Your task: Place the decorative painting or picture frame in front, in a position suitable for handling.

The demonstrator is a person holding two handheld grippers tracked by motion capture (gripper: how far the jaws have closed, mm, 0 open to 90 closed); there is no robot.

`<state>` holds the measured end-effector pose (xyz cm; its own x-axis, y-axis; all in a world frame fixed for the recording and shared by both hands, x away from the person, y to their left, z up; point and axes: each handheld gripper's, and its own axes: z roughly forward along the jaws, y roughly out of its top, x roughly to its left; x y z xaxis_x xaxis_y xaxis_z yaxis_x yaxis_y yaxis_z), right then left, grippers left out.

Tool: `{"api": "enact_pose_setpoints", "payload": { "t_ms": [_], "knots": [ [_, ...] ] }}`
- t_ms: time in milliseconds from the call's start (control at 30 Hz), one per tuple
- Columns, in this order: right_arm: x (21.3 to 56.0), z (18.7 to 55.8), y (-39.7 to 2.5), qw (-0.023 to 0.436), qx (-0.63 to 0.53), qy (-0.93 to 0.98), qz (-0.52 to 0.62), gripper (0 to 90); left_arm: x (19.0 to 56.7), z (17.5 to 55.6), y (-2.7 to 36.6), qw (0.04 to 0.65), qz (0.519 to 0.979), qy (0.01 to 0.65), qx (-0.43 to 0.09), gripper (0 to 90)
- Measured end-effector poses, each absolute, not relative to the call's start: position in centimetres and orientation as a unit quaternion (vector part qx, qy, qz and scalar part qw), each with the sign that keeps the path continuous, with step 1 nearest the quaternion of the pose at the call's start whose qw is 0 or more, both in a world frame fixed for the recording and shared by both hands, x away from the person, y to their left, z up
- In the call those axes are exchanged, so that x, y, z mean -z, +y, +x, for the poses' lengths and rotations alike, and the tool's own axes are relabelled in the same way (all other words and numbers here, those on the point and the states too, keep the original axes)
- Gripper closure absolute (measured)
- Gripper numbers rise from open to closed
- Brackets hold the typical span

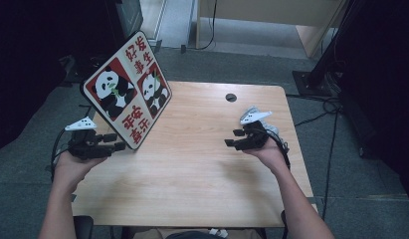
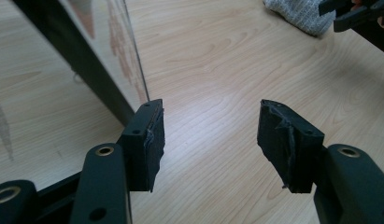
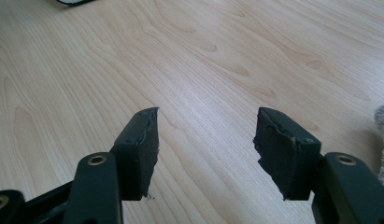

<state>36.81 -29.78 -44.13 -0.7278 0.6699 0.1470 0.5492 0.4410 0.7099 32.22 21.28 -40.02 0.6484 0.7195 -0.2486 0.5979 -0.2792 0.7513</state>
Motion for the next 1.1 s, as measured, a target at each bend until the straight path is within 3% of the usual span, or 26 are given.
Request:
{"api": "enact_pose_setpoints", "payload": {
  "t_ms": [167, 1100],
  "knots": [
    [44.2, 36.8, -29.7, 0.078, -0.385, 0.846, 0.36, 40.3, 40.0, 32.4, 22.3, 0.432, 0.792, 0.426, -0.072, 47.0],
    [44.4, 36.4, -29.8, 0.081, -0.371, 0.853, 0.359, 40.3, 36.4, 35.5, 25.3, 0.426, 0.778, 0.456, -0.07, 53.2]
  ]
}}
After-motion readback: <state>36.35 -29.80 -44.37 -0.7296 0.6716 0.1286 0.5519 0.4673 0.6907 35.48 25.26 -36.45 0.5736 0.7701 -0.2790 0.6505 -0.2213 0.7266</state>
